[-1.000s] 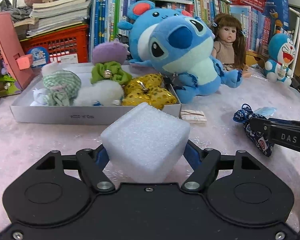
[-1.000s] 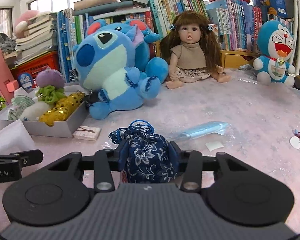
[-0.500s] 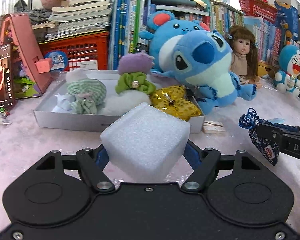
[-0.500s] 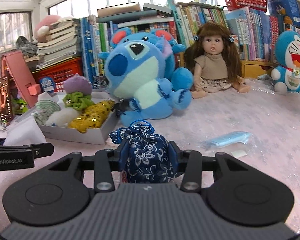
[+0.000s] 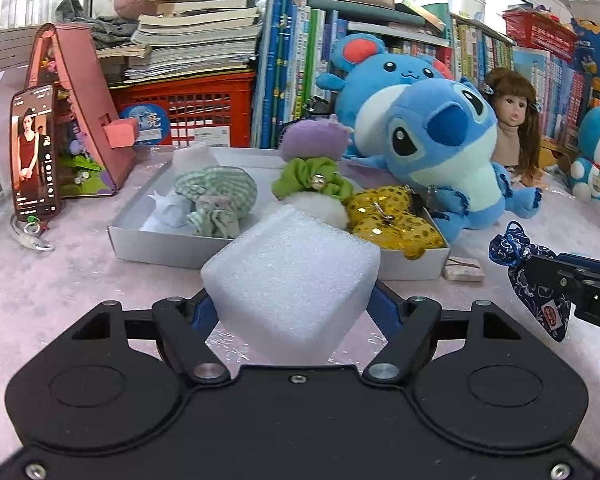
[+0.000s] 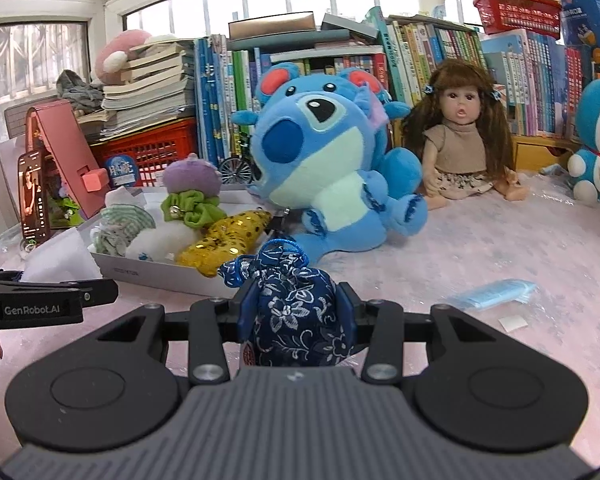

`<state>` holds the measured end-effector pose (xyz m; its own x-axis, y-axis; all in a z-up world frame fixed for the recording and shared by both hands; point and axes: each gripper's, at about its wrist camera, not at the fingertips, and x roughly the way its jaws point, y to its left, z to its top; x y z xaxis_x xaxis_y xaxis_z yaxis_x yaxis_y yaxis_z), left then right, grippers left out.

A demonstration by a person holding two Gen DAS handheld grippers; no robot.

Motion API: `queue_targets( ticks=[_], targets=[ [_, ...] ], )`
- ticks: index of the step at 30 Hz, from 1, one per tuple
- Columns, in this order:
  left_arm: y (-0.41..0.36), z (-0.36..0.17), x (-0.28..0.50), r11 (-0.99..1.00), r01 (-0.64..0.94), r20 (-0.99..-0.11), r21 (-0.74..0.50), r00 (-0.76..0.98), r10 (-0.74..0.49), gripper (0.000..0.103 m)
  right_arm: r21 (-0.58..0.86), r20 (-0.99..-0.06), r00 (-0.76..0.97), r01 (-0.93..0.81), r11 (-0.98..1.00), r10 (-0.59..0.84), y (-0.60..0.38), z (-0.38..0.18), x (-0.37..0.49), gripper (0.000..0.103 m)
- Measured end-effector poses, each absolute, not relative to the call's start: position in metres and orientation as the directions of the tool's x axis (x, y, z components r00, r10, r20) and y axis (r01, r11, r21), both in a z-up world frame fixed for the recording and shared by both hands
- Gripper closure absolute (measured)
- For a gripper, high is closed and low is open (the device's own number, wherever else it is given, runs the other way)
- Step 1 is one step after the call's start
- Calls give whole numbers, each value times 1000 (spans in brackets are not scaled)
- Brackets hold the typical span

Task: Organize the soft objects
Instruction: 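Carry the foam cube with the left tool while the right tool carries the pouch over the box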

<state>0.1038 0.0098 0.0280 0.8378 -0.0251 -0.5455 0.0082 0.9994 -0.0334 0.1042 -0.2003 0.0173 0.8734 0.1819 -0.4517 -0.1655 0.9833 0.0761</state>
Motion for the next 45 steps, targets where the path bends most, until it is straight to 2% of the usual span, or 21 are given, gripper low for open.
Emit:
queue_targets(
  ticks=[31, 45],
  targets=[
    [72, 51, 139, 994, -106, -493, -26, 866, 79, 29, 69, -418, 861, -287, 955, 289, -137, 45, 146, 56],
    [111, 52, 204, 990, -106, -493, -91, 868, 48, 29, 107, -485, 794, -362, 926, 366, -103, 47, 219, 57]
  ],
)
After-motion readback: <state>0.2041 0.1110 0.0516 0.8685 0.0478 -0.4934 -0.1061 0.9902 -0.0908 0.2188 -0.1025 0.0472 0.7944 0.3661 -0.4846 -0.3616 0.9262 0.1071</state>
